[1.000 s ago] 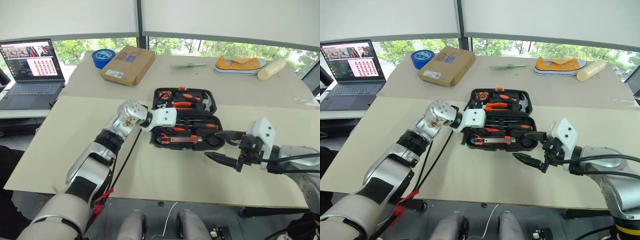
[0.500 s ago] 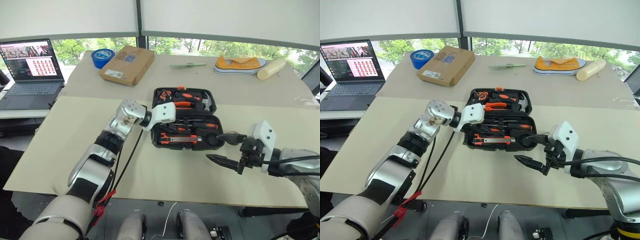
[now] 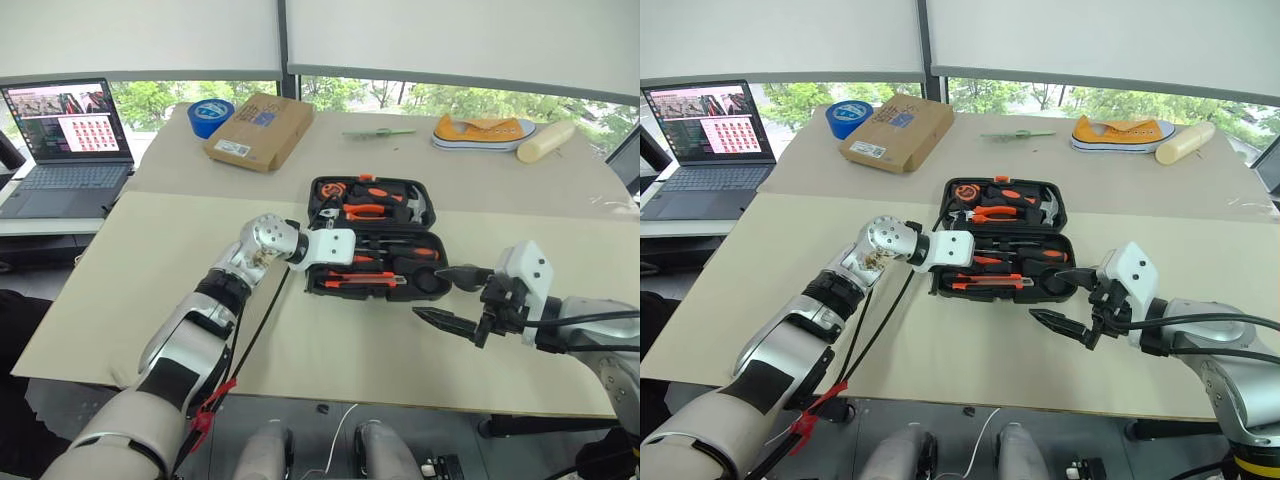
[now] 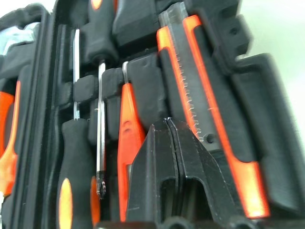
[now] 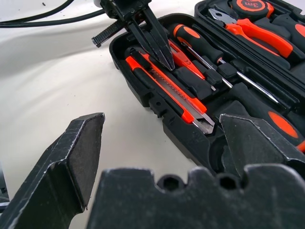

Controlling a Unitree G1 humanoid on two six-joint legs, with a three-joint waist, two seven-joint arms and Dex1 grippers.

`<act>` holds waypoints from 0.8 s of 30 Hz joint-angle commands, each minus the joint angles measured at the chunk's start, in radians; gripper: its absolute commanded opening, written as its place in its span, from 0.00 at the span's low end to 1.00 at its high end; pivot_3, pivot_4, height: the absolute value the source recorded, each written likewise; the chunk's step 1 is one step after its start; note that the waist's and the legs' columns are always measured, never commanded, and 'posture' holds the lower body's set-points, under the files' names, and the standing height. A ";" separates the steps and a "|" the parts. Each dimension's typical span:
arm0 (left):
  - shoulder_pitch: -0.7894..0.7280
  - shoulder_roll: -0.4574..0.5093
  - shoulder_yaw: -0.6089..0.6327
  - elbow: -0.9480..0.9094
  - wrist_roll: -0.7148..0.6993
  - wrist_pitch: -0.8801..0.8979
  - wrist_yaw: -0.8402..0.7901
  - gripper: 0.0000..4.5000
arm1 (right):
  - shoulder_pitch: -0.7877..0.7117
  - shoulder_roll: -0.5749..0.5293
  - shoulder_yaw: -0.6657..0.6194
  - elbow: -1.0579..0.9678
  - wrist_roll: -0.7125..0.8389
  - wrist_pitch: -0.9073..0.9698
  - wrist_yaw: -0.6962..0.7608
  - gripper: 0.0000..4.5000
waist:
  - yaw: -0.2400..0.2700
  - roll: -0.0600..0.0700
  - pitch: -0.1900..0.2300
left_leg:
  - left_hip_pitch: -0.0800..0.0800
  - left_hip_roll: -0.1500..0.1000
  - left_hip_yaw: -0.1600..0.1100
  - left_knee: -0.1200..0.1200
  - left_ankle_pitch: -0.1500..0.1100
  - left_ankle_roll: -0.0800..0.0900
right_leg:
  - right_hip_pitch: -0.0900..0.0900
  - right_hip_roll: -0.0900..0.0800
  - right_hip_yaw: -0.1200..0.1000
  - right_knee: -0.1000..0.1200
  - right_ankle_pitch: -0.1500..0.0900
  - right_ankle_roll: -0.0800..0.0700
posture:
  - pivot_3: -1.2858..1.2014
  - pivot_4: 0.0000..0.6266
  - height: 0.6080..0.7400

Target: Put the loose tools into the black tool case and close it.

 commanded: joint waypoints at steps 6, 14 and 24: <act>0.046 0.028 0.136 -0.164 -0.210 0.178 -0.177 0.13 | 0.051 0.005 -0.101 -0.018 0.014 -0.005 -0.031 1.00 | -0.009 0.000 0.000 | -0.002 0.000 0.000 0.000 0.000 0.000 | -0.003 0.000 0.000 0.001 0.000 0.000 | 0.52 0.24 0.96; 0.217 0.327 0.363 -0.791 -0.723 0.969 -0.368 0.70 | 0.226 -0.020 -0.355 0.029 0.045 0.011 0.025 1.00 | -0.027 0.001 0.000 | -0.004 0.007 0.000 -0.001 0.000 0.000 | -0.005 0.002 0.000 0.004 0.000 0.000 | 0.52 0.24 0.96; 0.407 0.474 0.381 -1.054 -0.745 0.969 -0.269 0.99 | 0.007 -0.114 -0.121 0.368 -0.160 -0.173 0.133 1.00 | -0.030 0.001 0.000 | 0.002 0.006 0.003 -0.001 0.000 0.000 | 0.000 0.002 0.001 0.000 0.000 -0.001 | 0.52 0.24 0.96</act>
